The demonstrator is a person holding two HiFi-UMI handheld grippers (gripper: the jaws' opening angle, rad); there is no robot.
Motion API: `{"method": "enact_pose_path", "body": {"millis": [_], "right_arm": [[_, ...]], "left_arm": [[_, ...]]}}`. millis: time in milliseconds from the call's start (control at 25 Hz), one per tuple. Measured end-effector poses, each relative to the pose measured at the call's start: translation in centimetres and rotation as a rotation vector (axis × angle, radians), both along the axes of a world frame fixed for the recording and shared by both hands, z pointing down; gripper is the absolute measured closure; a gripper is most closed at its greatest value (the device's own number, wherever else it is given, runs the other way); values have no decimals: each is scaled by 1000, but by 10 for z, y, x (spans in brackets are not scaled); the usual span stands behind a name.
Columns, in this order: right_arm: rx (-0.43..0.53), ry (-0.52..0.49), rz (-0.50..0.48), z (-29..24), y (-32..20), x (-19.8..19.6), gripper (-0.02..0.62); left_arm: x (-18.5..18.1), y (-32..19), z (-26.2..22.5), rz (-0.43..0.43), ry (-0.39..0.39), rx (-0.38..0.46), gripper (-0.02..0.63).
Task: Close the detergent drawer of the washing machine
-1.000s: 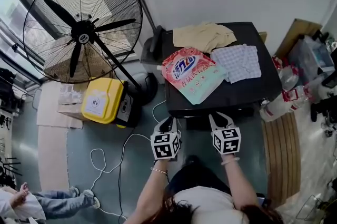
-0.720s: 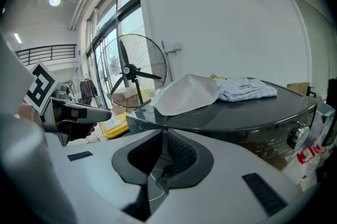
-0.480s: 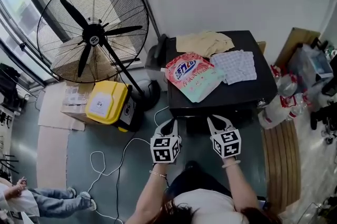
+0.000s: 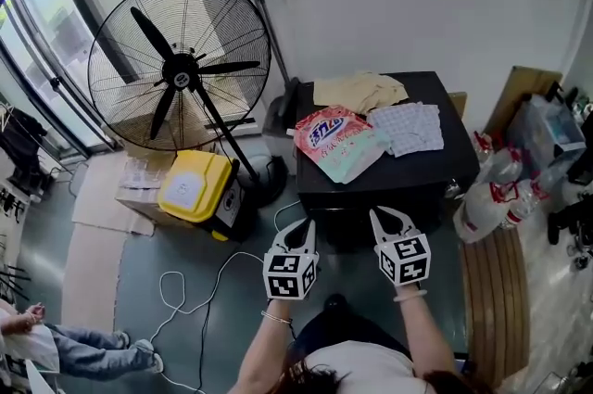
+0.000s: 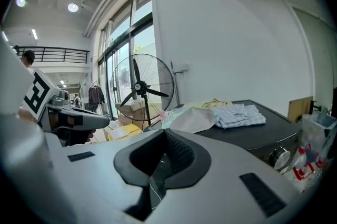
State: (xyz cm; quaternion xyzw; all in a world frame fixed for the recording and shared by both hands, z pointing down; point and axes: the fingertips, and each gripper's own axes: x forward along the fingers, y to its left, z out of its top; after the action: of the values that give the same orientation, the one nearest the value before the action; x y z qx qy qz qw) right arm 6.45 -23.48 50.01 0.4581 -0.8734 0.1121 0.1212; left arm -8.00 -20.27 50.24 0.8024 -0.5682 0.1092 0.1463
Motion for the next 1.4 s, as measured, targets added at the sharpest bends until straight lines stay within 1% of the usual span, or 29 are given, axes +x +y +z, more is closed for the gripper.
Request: {"method": "enact_pose_path", "body": {"millis": [240, 360, 560, 840, 1200, 1400], "right_arm": [[13, -41, -20, -10, 21, 6, 568], [36, -47, -31, -20, 30, 7, 569], [85, -70, -36, -42, 36, 8, 569], [135, -64, -26, -61, 49, 6, 569], [178, -47, 13, -77, 76, -18, 569], [205, -22, 18, -86, 92, -32, 569]], "left_arm": [[10, 23, -24, -19, -8, 43, 588], [15, 33, -38, -21, -14, 61, 588], [21, 41, -59, -9, -19, 96, 588], [25, 49, -79, 27, -27, 139, 588], [10, 74, -96, 80, -18, 175, 588], [-3, 86, -104, 94, -10, 198, 588]]}}
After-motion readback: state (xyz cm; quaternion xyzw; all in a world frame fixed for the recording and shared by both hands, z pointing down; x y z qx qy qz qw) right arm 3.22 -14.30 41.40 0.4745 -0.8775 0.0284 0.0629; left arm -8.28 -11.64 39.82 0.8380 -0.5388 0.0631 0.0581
